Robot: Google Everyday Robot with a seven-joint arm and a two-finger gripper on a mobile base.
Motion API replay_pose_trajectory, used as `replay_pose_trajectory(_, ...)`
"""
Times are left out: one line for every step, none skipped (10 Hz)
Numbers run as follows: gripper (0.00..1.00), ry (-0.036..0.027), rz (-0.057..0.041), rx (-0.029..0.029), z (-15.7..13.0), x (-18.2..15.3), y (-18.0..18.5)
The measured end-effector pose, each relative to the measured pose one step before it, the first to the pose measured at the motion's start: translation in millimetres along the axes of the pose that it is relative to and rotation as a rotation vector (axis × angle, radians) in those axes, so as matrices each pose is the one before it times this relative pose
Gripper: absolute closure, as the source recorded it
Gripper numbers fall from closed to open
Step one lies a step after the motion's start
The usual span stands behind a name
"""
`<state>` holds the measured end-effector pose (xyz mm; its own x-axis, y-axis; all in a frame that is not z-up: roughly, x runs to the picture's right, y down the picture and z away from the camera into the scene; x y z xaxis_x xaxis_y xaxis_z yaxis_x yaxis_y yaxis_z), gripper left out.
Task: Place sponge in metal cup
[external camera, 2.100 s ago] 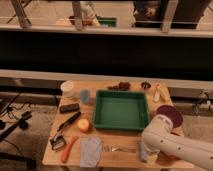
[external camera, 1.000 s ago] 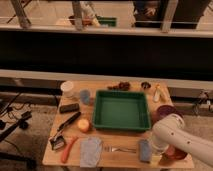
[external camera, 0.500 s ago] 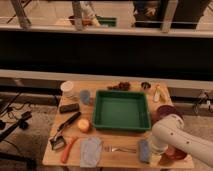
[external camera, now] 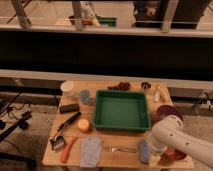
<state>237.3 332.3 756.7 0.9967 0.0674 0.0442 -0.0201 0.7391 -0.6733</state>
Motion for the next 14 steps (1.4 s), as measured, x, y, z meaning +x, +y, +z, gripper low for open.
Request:
replay_pose_trajectory(0.41, -0.0038, -0.00247, 0.0012, -0.51, -0.69, 0.53)
replay_pose_trajectory(0.49, -0.00255, -0.00177, 0.003, -1.42, -0.3, 0.13)
replay_pose_trajectory(0.6, -0.00491, -0.00409, 0.00348, -1.71, -1.3, 0.36)
replay_pose_trajectory(0.7, -0.0052, -0.00408, 0.00183, -1.85, -1.49, 0.6)
replay_pose_trajectory(0.73, -0.00664, -0.00231, 0.00278, -2.33, -1.03, -0.09)
replay_pose_trajectory(0.74, -0.0104, -0.00013, 0.00132, -2.41, -0.72, -0.83)
replay_pose_trajectory(0.74, -0.03117, 0.00842, 0.00087, -3.51, -0.43, -2.79)
replay_pose_trajectory(0.74, -0.02913, 0.0106, -0.00408, -4.74, 2.79, -1.32)
replay_pose_trajectory(0.74, -0.02082, 0.01004, -0.00233, -3.94, 2.38, -0.81)
replay_pose_trajectory(0.74, -0.02254, 0.00977, -0.00219, -5.22, 1.95, -2.72)
replay_pose_trajectory(0.74, -0.02877, 0.00927, -0.00607, -8.16, 0.71, -4.44)
replay_pose_trajectory(0.74, -0.01712, 0.00705, -0.0039, -6.89, 1.02, -2.22)
replay_pose_trajectory(0.74, -0.01822, 0.00475, -0.00414, -12.48, -1.2, -2.11)
replay_pose_trajectory(0.74, -0.01158, -0.00301, -0.00225, -12.61, -4.11, -2.45)
